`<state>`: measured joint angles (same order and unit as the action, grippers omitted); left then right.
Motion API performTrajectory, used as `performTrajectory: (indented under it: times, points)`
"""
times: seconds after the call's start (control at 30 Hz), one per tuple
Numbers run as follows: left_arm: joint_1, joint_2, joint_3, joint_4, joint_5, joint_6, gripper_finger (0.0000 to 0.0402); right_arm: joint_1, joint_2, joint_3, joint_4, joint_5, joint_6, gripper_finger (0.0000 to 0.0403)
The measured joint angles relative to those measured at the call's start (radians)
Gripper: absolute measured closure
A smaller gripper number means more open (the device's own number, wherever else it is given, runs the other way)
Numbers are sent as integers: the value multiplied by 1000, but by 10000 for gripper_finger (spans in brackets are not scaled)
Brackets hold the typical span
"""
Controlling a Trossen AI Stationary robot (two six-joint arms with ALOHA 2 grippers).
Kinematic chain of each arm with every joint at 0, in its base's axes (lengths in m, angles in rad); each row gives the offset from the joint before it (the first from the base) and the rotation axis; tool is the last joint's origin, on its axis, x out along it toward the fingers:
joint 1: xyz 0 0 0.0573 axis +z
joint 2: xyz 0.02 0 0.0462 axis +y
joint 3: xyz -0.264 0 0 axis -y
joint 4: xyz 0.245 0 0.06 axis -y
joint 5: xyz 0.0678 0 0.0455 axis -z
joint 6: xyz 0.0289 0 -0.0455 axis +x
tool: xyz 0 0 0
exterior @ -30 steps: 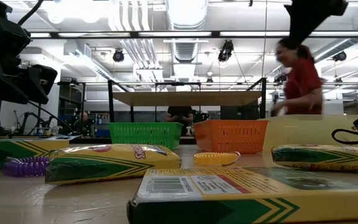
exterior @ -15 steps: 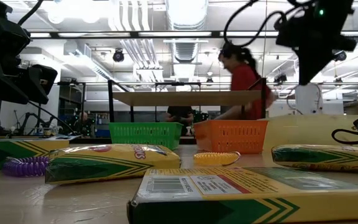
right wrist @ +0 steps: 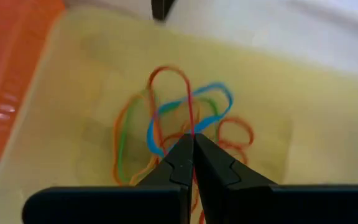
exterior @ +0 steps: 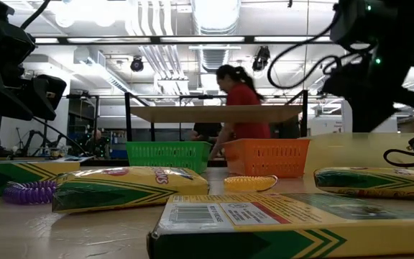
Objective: Pick & Place Office Desk Supplies
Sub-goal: Put the red rubber band into the yellow bin
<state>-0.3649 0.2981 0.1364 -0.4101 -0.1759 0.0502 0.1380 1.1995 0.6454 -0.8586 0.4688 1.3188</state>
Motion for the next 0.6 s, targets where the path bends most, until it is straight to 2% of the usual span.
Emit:
performTrajectory:
  times: [0.1, 0.2, 0.43, 0.6]
  points:
    - [0, 0, 0, 0, 0, -1, 238, -1, 0, -38, 46, -47, 60, 394]
    - [0, 0, 0, 0, 0, -1, 238, -1, 0, -74, 110, -49, 92, 394]
    - [0, 0, 0, 0, 0, -1, 238, -1, 0, -125, 270, -17, 65, 394]
    - [0, 0, 0, 0, 0, -1, 238, -1, 0, -104, 268, -21, 13, 394]
